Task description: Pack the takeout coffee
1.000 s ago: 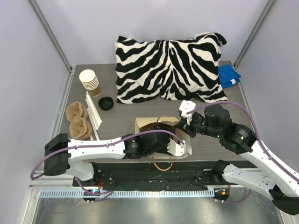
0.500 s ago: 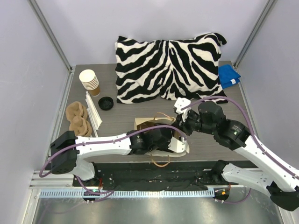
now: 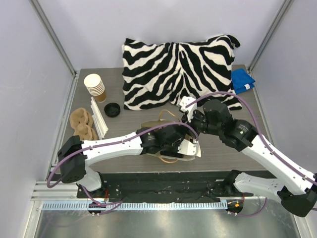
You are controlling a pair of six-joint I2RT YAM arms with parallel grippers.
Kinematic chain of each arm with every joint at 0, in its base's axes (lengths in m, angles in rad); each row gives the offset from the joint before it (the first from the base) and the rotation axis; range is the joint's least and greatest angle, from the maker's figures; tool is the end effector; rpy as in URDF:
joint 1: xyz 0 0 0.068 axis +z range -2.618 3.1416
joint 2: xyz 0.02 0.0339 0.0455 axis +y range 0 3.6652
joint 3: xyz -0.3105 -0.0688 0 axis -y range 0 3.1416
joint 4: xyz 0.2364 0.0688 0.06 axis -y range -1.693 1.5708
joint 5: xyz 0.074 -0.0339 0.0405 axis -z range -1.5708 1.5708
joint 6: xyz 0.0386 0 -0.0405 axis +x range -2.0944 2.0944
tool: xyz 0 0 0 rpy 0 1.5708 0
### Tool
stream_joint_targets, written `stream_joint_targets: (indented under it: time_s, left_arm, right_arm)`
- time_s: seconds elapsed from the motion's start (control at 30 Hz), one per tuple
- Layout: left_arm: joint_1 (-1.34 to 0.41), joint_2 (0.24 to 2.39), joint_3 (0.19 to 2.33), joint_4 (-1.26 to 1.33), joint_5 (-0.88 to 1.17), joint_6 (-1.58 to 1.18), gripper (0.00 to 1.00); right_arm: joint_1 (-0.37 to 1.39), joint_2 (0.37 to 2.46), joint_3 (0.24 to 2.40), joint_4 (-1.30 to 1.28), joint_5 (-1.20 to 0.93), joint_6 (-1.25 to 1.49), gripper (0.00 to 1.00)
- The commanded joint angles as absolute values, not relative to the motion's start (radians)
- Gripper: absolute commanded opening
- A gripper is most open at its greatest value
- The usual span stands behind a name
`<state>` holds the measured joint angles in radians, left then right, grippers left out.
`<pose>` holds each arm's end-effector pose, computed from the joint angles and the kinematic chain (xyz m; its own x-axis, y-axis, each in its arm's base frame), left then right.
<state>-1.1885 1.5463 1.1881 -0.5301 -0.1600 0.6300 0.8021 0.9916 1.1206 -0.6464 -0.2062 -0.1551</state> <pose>0.1271 -0.2997 0.3102 0.2836 0.8537 -0.4368 0.8804 -0.0513 0.4715 0.1152 0.1305 0.4080 -0.2119 -0.4366 -0.8743 -0.8705 0.4910 -0.0342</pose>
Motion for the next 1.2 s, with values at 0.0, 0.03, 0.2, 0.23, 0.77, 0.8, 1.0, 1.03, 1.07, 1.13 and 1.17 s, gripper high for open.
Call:
stream_joint_targets:
  time_s: [0.0, 0.03, 0.2, 0.23, 0.77, 0.8, 1.0, 1.03, 1.07, 1.13, 1.17]
  left_arm:
    - [-1.128, 1.603, 1.229, -0.589, -0.074, 0.601, 0.00]
    - [-1.124, 1.612, 1.230, -0.588, -0.065, 0.604, 0.00]
    - [-1.111, 1.632, 1.220, -0.543, -0.018, 0.624, 0.00]
    - [-1.109, 1.643, 1.218, -0.538, -0.014, 0.627, 0.00]
    - [-1.022, 1.741, 1.174, -0.502, 0.143, 0.673, 0.00]
    - [-1.020, 1.755, 1.169, -0.502, 0.146, 0.675, 0.00]
    - [-1.000, 1.790, 1.154, -0.511, 0.166, 0.690, 0.00]
    - [-0.997, 1.802, 1.152, -0.514, 0.169, 0.689, 0.00]
    - [-0.993, 1.807, 1.151, -0.515, 0.170, 0.690, 0.00]
    - [-0.988, 1.819, 1.150, -0.517, 0.173, 0.696, 0.00]
    - [-0.982, 1.827, 1.149, -0.515, 0.173, 0.698, 0.00]
  right_arm:
    - [0.822, 1.000, 1.155, -0.678, -0.324, -0.113, 0.01]
    - [0.821, 1.009, 1.157, -0.677, -0.325, -0.115, 0.01]
    - [0.804, 1.026, 1.157, -0.683, -0.339, -0.118, 0.01]
    - [0.801, 1.031, 1.158, -0.684, -0.341, -0.118, 0.01]
    - [0.753, 1.114, 1.187, -0.692, -0.397, -0.147, 0.01]
    - [0.752, 1.115, 1.189, -0.693, -0.399, -0.147, 0.01]
    - [0.739, 1.140, 1.203, -0.701, -0.405, -0.152, 0.01]
    - [0.739, 1.141, 1.203, -0.703, -0.405, -0.153, 0.01]
    - [0.738, 1.144, 1.203, -0.703, -0.406, -0.153, 0.01]
    - [0.736, 1.147, 1.203, -0.703, -0.407, -0.155, 0.01]
    - [0.735, 1.147, 1.201, -0.703, -0.407, -0.156, 0.01]
